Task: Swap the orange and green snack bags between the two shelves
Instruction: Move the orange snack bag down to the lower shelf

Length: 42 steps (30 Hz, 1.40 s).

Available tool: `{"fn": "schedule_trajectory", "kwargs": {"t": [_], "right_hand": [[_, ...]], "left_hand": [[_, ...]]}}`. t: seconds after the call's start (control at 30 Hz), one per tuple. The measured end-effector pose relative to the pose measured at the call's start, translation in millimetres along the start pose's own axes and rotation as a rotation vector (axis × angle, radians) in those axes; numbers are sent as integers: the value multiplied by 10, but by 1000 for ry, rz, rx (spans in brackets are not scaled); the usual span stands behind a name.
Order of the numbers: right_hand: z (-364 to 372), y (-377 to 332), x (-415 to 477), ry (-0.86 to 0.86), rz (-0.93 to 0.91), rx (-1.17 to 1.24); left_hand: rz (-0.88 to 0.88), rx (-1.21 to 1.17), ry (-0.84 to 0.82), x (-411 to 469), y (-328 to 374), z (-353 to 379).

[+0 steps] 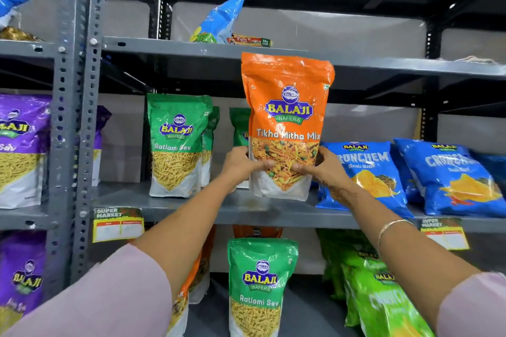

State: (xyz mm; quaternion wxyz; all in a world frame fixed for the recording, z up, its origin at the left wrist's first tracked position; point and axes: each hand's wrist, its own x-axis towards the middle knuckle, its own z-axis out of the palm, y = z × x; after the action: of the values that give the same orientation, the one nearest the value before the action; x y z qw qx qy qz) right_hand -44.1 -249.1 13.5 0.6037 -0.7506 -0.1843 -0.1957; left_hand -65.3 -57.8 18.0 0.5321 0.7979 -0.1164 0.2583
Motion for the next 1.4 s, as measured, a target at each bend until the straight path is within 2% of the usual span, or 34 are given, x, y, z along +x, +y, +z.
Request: {"fn": "schedule_trajectory", "kwargs": {"t": [0.2,0.43,0.6,0.73,0.93,1.4], "right_hand": [[-283,127,-532,14,1,-93],[-464,651,-1186,57,15,-139],[-504,1265,-1580,64,115,-163],[-501,1732,-1789,2,227,-181],[-504,2475,-1757,-52,381,-207],[-535,3628,-1071,-60,455,-253]], "left_hand": [[0,-33,-17,-541,-59,345],[-61,-14,-111,-1075,-404,743],[-169,-31,-169,-1429,-875,1120],[-260,16,-249,-1613,-1354,1463],[-355,95,-290,-1648,-1927,1953],[-470,79,-234,-1143,-2810,2748]]}}
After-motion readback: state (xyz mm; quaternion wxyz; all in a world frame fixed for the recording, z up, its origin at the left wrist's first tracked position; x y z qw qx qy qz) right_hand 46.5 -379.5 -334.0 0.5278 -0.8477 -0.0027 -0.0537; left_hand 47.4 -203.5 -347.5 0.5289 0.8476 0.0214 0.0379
